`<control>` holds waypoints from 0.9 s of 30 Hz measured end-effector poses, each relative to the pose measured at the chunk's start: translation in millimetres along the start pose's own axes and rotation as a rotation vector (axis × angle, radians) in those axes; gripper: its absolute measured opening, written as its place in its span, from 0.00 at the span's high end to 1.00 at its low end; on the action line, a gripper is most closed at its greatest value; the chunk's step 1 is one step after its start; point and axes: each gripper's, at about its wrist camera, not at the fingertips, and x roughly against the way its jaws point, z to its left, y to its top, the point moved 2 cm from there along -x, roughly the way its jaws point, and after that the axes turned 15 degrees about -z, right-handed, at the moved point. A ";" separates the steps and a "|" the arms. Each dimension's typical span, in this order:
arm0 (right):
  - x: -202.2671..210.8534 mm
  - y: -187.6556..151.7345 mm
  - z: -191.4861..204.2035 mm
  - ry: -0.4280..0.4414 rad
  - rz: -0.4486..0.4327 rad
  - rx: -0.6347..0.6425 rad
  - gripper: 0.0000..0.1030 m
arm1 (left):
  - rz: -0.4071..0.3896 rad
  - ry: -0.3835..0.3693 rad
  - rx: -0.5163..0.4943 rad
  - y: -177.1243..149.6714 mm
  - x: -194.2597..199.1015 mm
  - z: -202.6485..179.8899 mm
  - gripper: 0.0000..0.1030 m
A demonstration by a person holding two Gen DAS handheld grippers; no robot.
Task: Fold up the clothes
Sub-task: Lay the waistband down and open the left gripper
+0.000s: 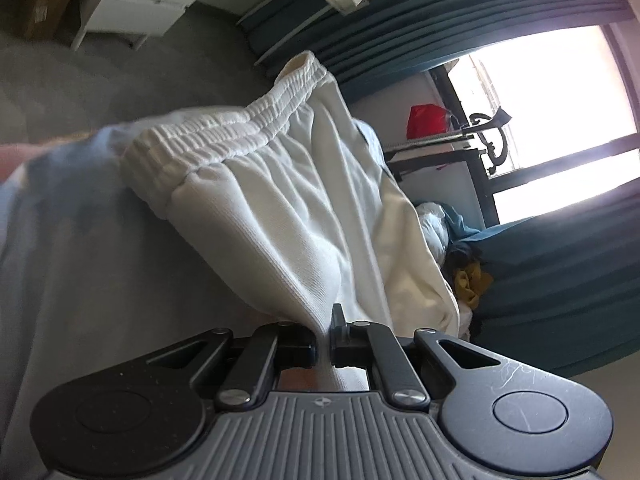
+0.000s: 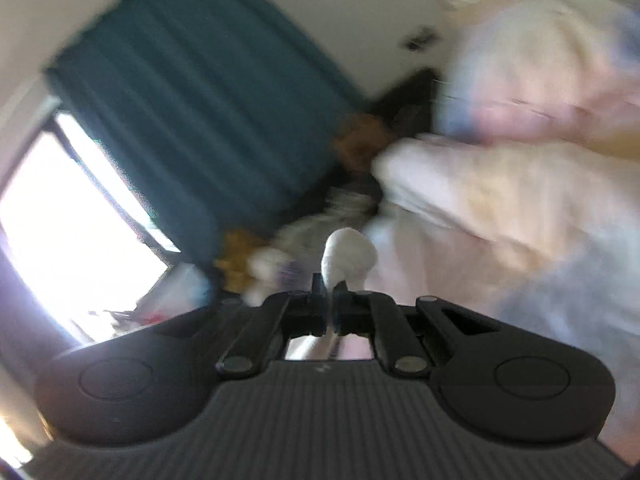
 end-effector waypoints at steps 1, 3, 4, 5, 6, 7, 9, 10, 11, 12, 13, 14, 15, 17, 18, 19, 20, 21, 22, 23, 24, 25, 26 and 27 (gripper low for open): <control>2.4 -11.6 -20.2 -0.057 0.040 0.010 0.94 | 0.006 0.010 -0.001 0.2 -0.5 0.9 0.94; 6.0 -36.8 -58.9 -0.169 0.129 0.023 0.94 | 0.027 0.032 0.008 0.0 -2.8 4.8 0.94; 7.6 -50.6 -77.7 -0.220 0.176 0.002 0.94 | 0.044 0.044 0.021 -0.2 -5.1 7.8 0.93; 9.4 -64.3 -96.6 -0.270 0.224 -0.023 0.94 | 0.059 0.049 0.041 0.0 -7.3 11.3 0.94; 12.1 -73.5 -109.8 -0.302 0.255 -0.047 0.94 | 0.070 0.050 0.065 0.5 -9.3 14.8 0.94; 16.4 -79.0 -117.9 -0.319 0.268 -0.066 0.93 | 0.078 0.051 0.099 1.7 -10.1 19.7 0.92; 24.9 -79.6 -115.6 -0.321 0.276 -0.036 0.88 | 0.085 0.045 0.176 5.1 -10.0 30.0 0.85; 28.8 -77.8 -108.9 -0.321 0.281 0.004 0.87 | 0.085 0.035 0.210 7.2 -9.3 34.3 0.77; 30.5 -75.2 -99.7 -0.324 0.284 0.048 0.86 | 0.085 0.021 0.239 9.0 -8.3 37.5 0.70; 31.6 -72.4 -89.9 -0.328 0.286 0.093 0.86 | 0.087 0.003 0.267 10.6 -7.1 40.1 0.56; 33.3 -69.7 -82.4 -0.335 0.287 0.121 0.85 | 0.083 -0.005 0.290 11.6 -5.8 42.7 0.49; 35.0 -67.1 -75.4 -0.343 0.288 0.145 0.85 | 0.077 -0.007 0.312 12.4 -4.4 45.4 0.46; 38.9 -63.8 -66.5 -0.343 0.283 0.160 0.82 | 0.070 -0.009 0.333 13.1 -3.0 48.1 0.40; 44.4 -58.8 -47.6 -0.331 0.273 0.188 0.72 | 0.057 -0.014 0.376 14.5 -0.2 53.4 0.33; 49.0 -56.3 -36.5 -0.315 0.267 0.204 0.65 | 0.054 -0.016 0.395 15.7 -0.8 56.7 0.32; 55.0 -54.3 -24.3 -0.293 0.256 0.219 0.60 | 0.053 -0.017 0.411 17.0 -2.5 60.2 0.32; 61.2 -52.5 -11.8 -0.270 0.243 0.233 0.57 | 0.054 -0.014 0.422 18.6 -4.8 63.4 0.32; 67.4 -50.6 0.6 -0.246 0.231 0.247 0.53 | 0.054 0.004 0.432 20.3 -8.1 67.3 0.32; 70.9 -52.2 16.4 -0.210 0.227 0.258 0.49 | 0.053 0.029 0.444 21.8 -11.8 71.7 0.33; 74.6 -56.5 31.5 -0.170 0.238 0.256 0.48 | 0.053 0.054 0.457 23.3 -15.5 76.2 0.34; 78.4 -61.3 46.3 -0.131 0.252 0.250 0.46 | 0.057 0.071 0.471 24.6 -20.1 80.6 0.34; 82.3 -66.0 61.2 -0.091 0.265 0.245 0.46 | 0.065 0.084 0.486 25.6 -25.2 85.0 0.34; 84.8 -72.6 74.4 -0.055 0.282 0.227 0.46 | 0.071 0.094 0.505 27.0 -30.7 89.8 0.34; 87.0 -79.6 87.3 -0.019 0.299 0.206 0.46 | 0.079 0.100 0.528 28.1 -37.1 94.6 0.35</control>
